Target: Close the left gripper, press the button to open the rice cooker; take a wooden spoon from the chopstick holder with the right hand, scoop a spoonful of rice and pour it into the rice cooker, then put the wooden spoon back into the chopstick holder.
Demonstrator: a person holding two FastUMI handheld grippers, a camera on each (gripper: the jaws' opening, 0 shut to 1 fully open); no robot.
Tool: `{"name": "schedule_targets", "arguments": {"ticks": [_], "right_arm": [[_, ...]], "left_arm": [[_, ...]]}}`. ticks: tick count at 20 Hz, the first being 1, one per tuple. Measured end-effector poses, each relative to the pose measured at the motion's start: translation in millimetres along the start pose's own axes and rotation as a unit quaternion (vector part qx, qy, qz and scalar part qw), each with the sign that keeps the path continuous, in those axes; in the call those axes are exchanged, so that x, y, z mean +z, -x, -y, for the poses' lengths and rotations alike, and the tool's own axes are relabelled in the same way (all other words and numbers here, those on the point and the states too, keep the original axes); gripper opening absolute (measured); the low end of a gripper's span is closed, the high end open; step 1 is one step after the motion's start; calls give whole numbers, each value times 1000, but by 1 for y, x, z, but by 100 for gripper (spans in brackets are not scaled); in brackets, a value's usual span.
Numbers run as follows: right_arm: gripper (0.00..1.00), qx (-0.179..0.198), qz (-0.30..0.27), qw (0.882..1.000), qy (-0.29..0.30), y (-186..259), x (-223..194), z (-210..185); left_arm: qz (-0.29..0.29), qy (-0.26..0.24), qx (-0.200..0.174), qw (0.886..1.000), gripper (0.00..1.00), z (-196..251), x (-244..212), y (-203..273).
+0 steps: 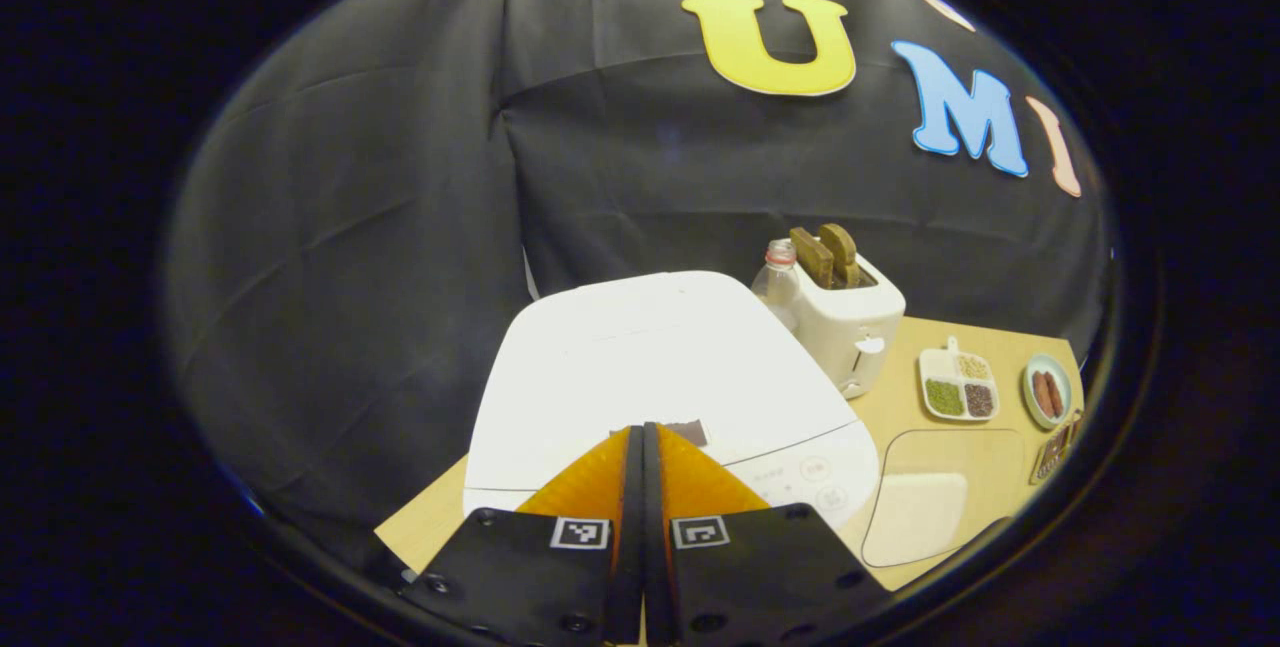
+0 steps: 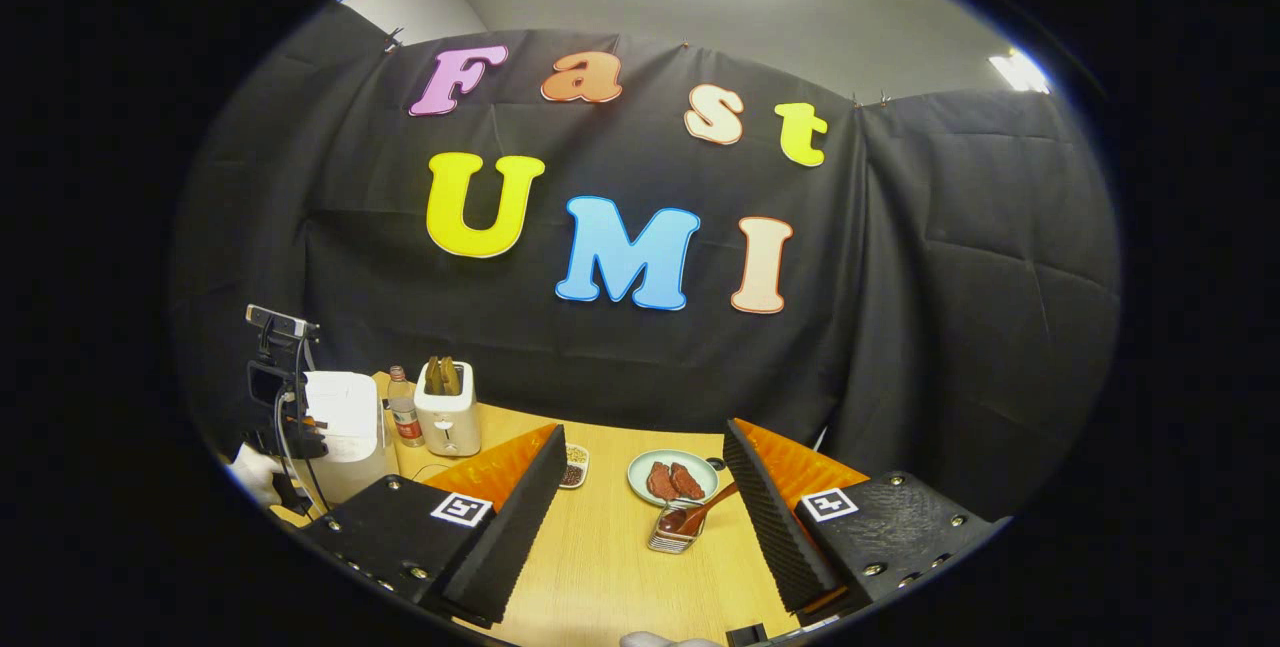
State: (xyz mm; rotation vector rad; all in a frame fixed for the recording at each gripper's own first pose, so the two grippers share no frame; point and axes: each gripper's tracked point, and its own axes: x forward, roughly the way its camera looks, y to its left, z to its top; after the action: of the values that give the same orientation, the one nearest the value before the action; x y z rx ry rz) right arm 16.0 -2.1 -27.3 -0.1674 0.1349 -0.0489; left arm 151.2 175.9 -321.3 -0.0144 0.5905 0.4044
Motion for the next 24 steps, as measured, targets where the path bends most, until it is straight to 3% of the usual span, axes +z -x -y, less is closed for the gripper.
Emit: {"name": "schedule_targets", "arguments": {"ticks": [9,16,17,19,21,24], "right_arm": [[96,10,-8,1000,-10,-4,-11,-3],[96,7,-3,1000,-26,-3,-16,2],[96,5,7,999,-32,-1,-13,4],[96,5,27,999,-44,2,-8,6],[96,3,36,998,-53,1,-7,8],[96,-3,40,998,-54,-1,-5,12]], "left_arm": [[-84,29,-20,996,10,-2,-2,-8],[-63,7,-18,998,10,-1,8,-8],[-45,3,-13,999,10,-2,17,1],[57,-3,5,998,10,-12,66,17],[169,1,11,986,9,-19,124,56],[282,10,-20,959,11,-8,176,145]]}}
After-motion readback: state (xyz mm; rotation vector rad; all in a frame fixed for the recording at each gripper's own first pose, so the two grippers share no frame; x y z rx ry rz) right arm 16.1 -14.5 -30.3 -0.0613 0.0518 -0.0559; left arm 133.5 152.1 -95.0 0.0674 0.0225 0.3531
